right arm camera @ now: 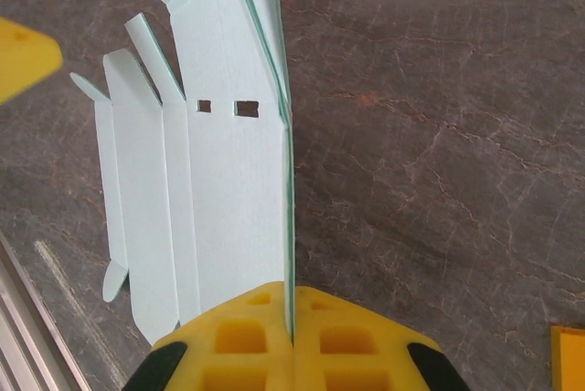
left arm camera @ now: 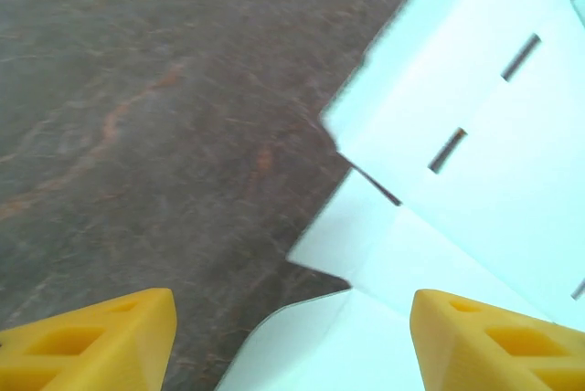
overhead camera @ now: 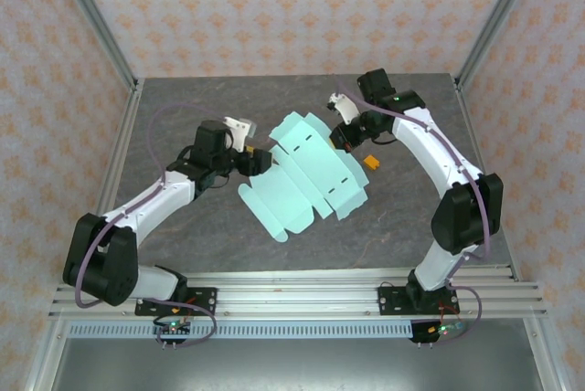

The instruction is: Fold the paper box

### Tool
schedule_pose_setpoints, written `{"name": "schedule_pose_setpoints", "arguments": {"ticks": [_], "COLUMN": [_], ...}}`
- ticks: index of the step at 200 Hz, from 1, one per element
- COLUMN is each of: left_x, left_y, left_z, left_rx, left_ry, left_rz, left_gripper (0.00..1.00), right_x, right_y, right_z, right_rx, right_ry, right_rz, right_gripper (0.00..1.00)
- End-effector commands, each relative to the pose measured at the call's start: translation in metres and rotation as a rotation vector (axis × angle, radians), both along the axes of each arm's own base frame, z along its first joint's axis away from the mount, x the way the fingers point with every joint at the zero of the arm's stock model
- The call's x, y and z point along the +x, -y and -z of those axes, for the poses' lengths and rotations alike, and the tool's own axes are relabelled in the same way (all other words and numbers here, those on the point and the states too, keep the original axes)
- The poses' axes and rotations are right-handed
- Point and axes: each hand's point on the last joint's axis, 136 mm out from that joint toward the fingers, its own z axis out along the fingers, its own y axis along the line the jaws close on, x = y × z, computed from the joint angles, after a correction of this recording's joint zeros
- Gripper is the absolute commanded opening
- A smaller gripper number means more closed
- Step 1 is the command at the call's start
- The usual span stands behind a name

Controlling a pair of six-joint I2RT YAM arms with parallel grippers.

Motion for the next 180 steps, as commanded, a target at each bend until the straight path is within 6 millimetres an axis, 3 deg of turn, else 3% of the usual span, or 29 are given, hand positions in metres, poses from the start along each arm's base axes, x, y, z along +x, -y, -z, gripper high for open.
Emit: {"name": "schedule_pose_setpoints", "arguments": {"ticks": [1,78,98,161,180], "left_x": [0.006,0.016,0.012,-0.004,-0.009], "left_y": [0.009,0.038,0.045,0.059,0.060], "left_z": [-0.006,-0.017,-0.023,-0.035,-0.038], "left_rx": [0.001,-0.037,-0.047,-0.096,-0.108], "left_ry": [0.052,0.128,0.133,0.089,0.065], "left_rz": [0.070,0.259,0.325,0.465,0.476], "left_gripper": [0.71,0.72,0.68,0.23,0.16], "right_x": [-0.008,-0.023,-0.027,-0.017,-0.009], "right_y": [-0.003,-0.011,-0.014,-0.011,-0.007], "right_z": [-0.004,-0.014,-0.019,-0.022,-0.021], "right_rx": [0.008,0.020,0.045,0.002,-0.050], "right_ry": [0.016,0.098,0.114,0.181,0.235], "right_rz": [-0.066,-0.148,-0.167,-0.130,-0.085], "right_gripper": [0.00,0.00,0.00,0.00,0.00]}}
